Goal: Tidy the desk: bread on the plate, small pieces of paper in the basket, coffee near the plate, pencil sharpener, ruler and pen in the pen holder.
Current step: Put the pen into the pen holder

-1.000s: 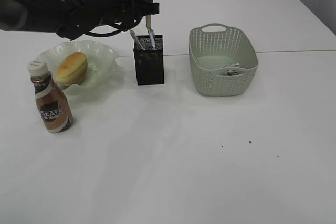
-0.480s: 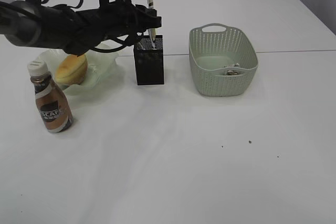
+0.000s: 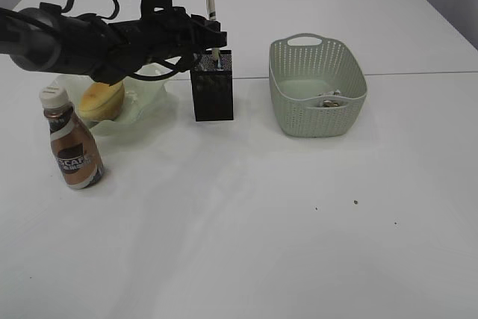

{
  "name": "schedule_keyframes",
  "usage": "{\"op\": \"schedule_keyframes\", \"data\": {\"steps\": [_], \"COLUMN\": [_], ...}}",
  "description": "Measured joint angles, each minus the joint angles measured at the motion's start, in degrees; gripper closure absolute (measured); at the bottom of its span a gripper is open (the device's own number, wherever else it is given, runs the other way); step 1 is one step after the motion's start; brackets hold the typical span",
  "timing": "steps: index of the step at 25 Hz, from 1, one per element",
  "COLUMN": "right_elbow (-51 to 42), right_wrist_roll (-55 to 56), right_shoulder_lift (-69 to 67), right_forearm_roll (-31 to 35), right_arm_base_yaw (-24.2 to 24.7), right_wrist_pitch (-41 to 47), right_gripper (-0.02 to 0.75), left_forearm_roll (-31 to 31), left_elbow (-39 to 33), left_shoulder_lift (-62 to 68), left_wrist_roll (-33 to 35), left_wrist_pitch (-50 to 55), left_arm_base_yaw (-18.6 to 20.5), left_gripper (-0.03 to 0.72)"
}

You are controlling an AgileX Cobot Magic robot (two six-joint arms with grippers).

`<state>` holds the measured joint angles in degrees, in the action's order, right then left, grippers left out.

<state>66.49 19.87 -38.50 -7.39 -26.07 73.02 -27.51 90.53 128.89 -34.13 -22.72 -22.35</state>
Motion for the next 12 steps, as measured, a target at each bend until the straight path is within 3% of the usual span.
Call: {"op": "schedule_keyframes", "data": {"steps": [12], "right_elbow": [0.0], "right_wrist_roll": [0.0], "right_shoulder_lift": [0.0], "right_forearm_roll": [-0.17], "right_arm_base_yaw": [0.0], "right_wrist_pitch": [0.0], "right_gripper": [0.386], "left_forearm_roll": [-0.04], "left_elbow": [0.0], "left_shoulder_lift": [0.0], "left_wrist_roll": [0.0], "left_wrist_pitch": [3.08], "left_arm_base_yaw": [0.0], "left_gripper": [0.599]}}
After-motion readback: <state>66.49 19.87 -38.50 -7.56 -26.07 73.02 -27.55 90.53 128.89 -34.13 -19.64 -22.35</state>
